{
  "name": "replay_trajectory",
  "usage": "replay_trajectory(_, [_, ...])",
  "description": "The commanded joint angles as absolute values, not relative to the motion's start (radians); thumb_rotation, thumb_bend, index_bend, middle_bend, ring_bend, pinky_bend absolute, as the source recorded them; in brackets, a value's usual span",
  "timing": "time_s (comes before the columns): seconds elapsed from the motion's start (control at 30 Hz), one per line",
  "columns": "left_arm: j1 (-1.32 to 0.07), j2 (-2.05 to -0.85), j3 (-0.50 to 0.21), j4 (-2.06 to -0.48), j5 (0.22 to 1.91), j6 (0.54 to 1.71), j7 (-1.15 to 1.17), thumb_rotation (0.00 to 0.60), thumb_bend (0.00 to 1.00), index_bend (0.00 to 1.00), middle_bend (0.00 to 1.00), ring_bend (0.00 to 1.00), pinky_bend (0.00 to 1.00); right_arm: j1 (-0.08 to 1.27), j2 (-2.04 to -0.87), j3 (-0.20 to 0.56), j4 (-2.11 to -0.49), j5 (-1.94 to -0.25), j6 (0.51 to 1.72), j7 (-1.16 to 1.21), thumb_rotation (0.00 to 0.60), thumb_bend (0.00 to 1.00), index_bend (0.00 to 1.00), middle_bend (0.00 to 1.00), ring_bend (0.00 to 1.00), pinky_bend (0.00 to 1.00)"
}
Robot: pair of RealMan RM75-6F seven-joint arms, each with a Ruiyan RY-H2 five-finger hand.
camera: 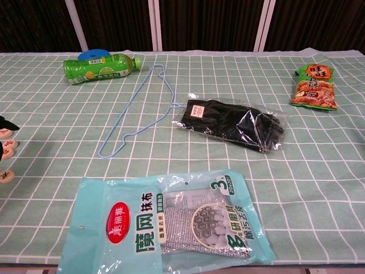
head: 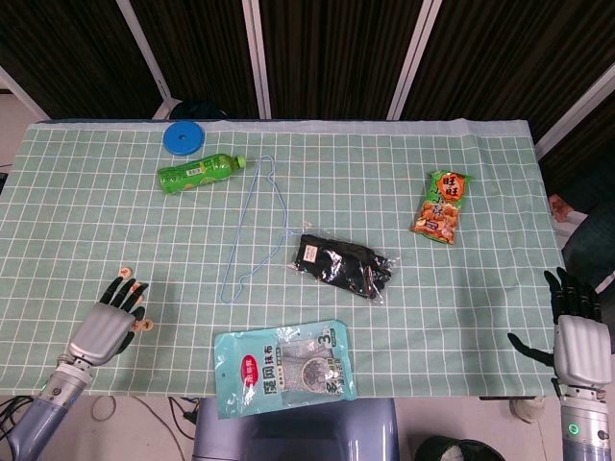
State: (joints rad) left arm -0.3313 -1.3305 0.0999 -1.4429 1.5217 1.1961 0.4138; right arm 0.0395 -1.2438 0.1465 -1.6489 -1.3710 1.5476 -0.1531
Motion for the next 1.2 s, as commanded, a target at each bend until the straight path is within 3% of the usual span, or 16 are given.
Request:
replay_trajectory(0.03, [-0.333, -1.338, 0.101, -1.435, 1.526, 1.19, 0.41, 0.6, 0.35, 0.5, 0.09, 0.0, 0.06, 0.04, -1.244, 0.147, -1.649, -1.37, 1.547, -0.154, 0.6, 0.21, 0.05, 0.05, 0.03, 0.0])
replay_trajectory(1.2, [-0.346, -1.389, 0.073, -1.418, 1.515, 1.166, 0.473, 0.6, 0.35, 0.46, 0.09, 0.0, 0.06, 0.04, -1.241, 0.149, -1.651, -1.364, 1.545, -0.151, 0.6, 0.2, 0.05, 0.05, 0.03, 0.0])
